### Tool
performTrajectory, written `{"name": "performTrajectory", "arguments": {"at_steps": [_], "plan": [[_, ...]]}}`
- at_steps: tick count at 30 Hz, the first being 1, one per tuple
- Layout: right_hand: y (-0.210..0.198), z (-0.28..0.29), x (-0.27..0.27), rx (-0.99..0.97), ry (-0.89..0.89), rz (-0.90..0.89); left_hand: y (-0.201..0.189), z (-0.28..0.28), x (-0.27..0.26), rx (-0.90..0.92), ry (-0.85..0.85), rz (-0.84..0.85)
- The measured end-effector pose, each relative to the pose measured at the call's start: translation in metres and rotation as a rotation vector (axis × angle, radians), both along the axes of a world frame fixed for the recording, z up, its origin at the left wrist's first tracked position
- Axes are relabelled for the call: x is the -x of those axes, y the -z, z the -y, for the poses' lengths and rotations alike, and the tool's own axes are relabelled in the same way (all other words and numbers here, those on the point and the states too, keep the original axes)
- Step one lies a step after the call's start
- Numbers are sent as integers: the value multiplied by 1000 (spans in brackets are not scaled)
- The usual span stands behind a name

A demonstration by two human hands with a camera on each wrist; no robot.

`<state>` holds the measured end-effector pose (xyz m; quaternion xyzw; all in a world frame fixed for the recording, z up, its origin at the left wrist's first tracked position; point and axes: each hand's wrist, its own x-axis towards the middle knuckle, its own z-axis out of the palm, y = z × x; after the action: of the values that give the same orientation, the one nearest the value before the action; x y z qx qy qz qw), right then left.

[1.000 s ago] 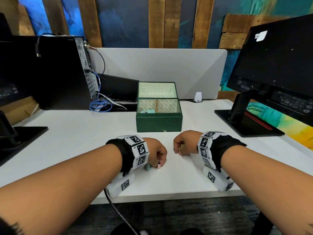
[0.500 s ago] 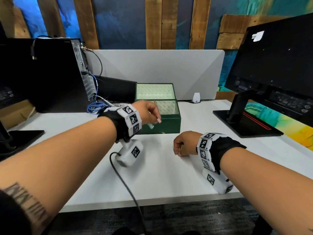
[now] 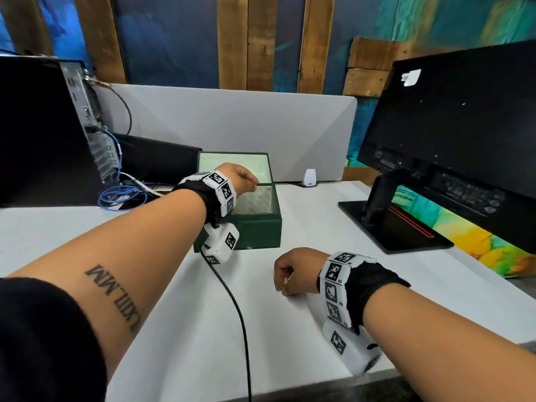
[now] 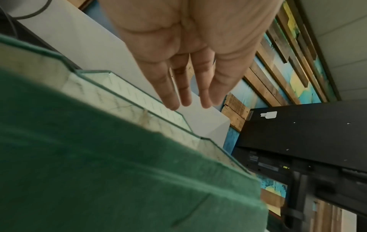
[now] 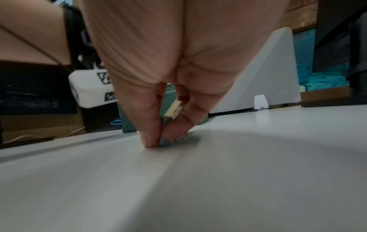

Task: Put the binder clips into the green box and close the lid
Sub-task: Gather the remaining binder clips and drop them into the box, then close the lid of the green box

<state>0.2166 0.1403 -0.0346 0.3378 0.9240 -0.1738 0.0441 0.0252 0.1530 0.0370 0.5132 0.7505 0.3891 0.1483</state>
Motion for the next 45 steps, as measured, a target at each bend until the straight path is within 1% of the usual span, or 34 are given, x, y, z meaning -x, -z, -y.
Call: {"name": "performTrajectory", "arguments": {"at_steps": [5,8,10,13,16,19,21,24,26,28,29,30,31,33,35,37,40,43,45], "plan": [[0,-7,-3,27,0,4,13,22,27,-1,-93,-72],[-2,-11,-5,12,17,8,21,43,44,132,-214,-80],[-5,-12,-6,1,24,30,30,53,49,179,-228,2],[-11,-13,-3,-56,21,116,38,64,48,122,-215,205],[-29,-17,-1,-50,41,157,44,62,43,65,-213,344],[-51,-18,-2,-17,91,101,47,67,41,60,-239,381],[-64,-18,1,-6,118,28,50,73,43,89,-251,340],[-89,-20,11,27,160,-181,53,86,46,133,-249,292],[-105,-23,24,2,172,-333,54,98,44,158,-241,311],[-111,-24,39,5,176,-443,57,107,42,154,-224,349],[-111,-23,47,34,175,-463,58,111,40,151,-216,363],[-108,-21,54,60,164,-446,59,114,39,146,-215,372],[-103,-18,62,58,147,-390,60,118,38,138,-216,376],[-92,-14,72,-22,118,-265,61,123,37,129,-207,385],[-87,-11,74,-93,127,-232,61,127,36,132,-192,392],[-88,-14,68,-104,166,-270,61,130,36,128,-178,436],[-92,-28,52,-71,281,-336,61,131,36,126,-160,481],[-90,-45,38,46,443,-461,63,134,36,100,-143,505],[-83,-54,32,186,557,-472,64,134,37,92,-130,513]]}}
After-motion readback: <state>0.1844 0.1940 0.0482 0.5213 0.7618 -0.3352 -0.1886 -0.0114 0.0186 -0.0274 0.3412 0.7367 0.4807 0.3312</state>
